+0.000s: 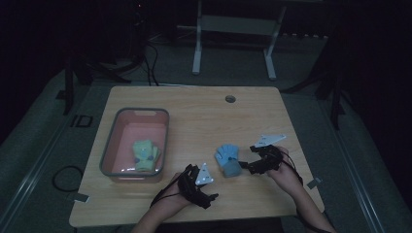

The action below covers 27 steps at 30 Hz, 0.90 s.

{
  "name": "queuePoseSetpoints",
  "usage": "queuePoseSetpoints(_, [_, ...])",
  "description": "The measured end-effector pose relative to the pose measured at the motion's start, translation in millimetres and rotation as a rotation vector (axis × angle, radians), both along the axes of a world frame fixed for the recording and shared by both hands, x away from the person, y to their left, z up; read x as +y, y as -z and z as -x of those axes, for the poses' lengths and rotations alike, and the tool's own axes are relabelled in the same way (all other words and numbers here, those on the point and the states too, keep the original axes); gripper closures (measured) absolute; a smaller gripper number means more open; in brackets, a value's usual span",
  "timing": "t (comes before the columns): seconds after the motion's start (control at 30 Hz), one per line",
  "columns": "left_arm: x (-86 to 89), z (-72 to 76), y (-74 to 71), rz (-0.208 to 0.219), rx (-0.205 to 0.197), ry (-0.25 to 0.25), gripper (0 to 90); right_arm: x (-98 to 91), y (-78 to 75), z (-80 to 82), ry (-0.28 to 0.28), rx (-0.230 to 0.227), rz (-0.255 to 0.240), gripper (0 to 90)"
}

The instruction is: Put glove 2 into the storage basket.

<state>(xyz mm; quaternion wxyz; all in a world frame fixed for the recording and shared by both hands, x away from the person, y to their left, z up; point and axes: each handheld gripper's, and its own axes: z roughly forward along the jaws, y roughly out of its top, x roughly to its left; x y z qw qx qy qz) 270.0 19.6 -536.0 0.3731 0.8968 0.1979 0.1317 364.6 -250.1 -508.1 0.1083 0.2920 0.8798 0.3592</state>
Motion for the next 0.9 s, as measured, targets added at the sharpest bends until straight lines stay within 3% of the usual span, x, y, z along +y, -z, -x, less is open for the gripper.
queuePoseSetpoints(0.13, [-10.3,-7.1,-3.0,-0.004,-0.025,0.032,11.3,-2.5,-3.5,0.0,0.003,0.021,-0.027,15.7])
queuePoseSetpoints(0.2, [-15.1,-10.9,-4.7,-0.006,-0.037,0.034,12.2,-4.0,-6.1,-1.3,0.014,0.049,-0.059,13.7])
queuePoseSetpoints(0.4, [-29.1,-21.5,-11.1,0.002,-0.07,0.077,15.6,-7.1,-13.0,-6.7,0.027,0.08,-0.147,12.9])
queuePoseSetpoints(0.47, [-35.7,-23.3,-12.7,-0.013,-0.08,0.111,17.0,-5.4,-13.6,-8.4,0.029,0.068,-0.126,15.0])
queuePoseSetpoints(0.57, [-45.3,-26.7,-13.5,-0.02,-0.09,0.135,19.7,-1.0,-14.7,-11.4,0.022,0.03,-0.087,31.9])
queuePoseSetpoints(0.63, [-51.5,-29.5,-12.3,-0.025,-0.108,0.144,21.5,3.6,-13.0,-16.9,0.01,0.027,-0.068,37.9])
queuePoseSetpoints(0.8, [-60.1,-34.2,-8.9,-0.055,-0.125,0.18,28.7,13.2,-7.1,-31.4,0.015,0.048,-0.069,43.1])
queuePoseSetpoints(0.83, [-64.1,-35.4,-7.4,-0.09,-0.164,0.205,28.7,15.0,-5.9,-34.3,0.018,0.05,-0.072,43.1])
queuePoseSetpoints(0.9, [-66.7,-37.4,-5.8,-0.101,-0.18,0.221,33.5,23.8,1.0,-46.4,0.026,0.062,-0.053,43.0])
